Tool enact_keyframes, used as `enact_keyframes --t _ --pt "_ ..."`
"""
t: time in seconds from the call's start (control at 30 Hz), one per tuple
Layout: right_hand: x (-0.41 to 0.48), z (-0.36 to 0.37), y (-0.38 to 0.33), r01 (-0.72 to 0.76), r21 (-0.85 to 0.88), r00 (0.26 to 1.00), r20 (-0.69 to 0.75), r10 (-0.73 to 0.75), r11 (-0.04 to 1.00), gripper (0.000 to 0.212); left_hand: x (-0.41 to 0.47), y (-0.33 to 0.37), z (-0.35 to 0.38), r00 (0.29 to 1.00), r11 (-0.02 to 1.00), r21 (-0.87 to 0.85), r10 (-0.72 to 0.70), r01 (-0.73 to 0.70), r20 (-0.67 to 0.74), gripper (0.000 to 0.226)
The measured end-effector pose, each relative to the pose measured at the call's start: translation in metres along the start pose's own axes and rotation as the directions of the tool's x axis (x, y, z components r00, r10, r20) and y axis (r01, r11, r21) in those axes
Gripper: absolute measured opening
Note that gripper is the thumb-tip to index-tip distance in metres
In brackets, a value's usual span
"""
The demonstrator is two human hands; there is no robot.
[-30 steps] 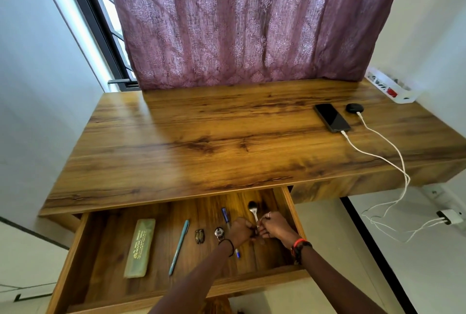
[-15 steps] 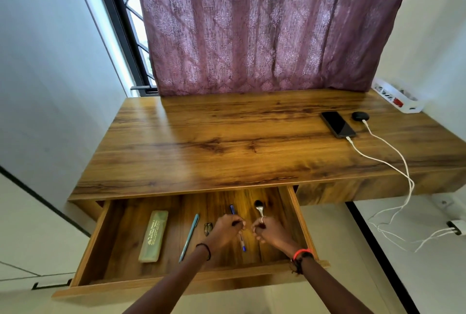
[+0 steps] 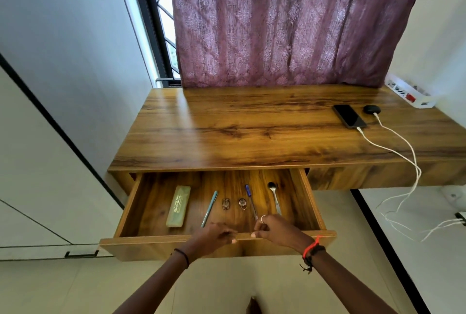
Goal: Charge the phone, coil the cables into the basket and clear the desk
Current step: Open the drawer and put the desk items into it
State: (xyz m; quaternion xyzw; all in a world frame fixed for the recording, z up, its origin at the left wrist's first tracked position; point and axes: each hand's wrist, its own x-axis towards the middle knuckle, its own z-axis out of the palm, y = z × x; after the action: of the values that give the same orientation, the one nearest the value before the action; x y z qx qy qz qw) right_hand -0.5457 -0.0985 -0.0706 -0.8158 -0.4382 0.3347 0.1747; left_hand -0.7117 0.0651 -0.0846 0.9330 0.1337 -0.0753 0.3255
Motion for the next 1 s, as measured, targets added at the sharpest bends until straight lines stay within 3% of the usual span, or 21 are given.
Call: enact_keyframes --t 0.23,0.53,0.63,0.77,1.0 --pt "-0.005 0.005 -0.003 0.023 -0.100 0.997 -0.065 -0.030 0.995 0.021 -0.008 -0.003 0.013 0.992 1.000 -0.009 -0.022 0.021 -0.127 0.026" --pt "0.001 0.006 -0.011 0.013 -0.272 0.967 -0.241 -0.081 0.962 0.009 0.004 -0.007 0.012 0.984 0.999 0.020 -0.024 0.028 -0.176 0.029" --pt "0.008 0.004 -0.013 -0.016 -0.334 0.952 -0.292 -0.087 0.943 0.017 0.012 -0.006 0.007 0.960 0.994 0.099 -0.008 0.037 -0.280 0.033" --pt "0.018 0.000 -0.015 -0.104 -0.344 0.937 -0.348 -0.024 0.933 0.019 0.022 0.002 -0.001 0.927 0.970 0.212 -0.034 0.121 -0.373 0.032" --pt "0.040 -0.010 -0.016 -0.201 -0.276 0.921 -0.380 0.085 0.940 0.025 0.041 0.003 -0.011 0.896 0.957 0.183 -0.128 0.224 -0.425 0.015"
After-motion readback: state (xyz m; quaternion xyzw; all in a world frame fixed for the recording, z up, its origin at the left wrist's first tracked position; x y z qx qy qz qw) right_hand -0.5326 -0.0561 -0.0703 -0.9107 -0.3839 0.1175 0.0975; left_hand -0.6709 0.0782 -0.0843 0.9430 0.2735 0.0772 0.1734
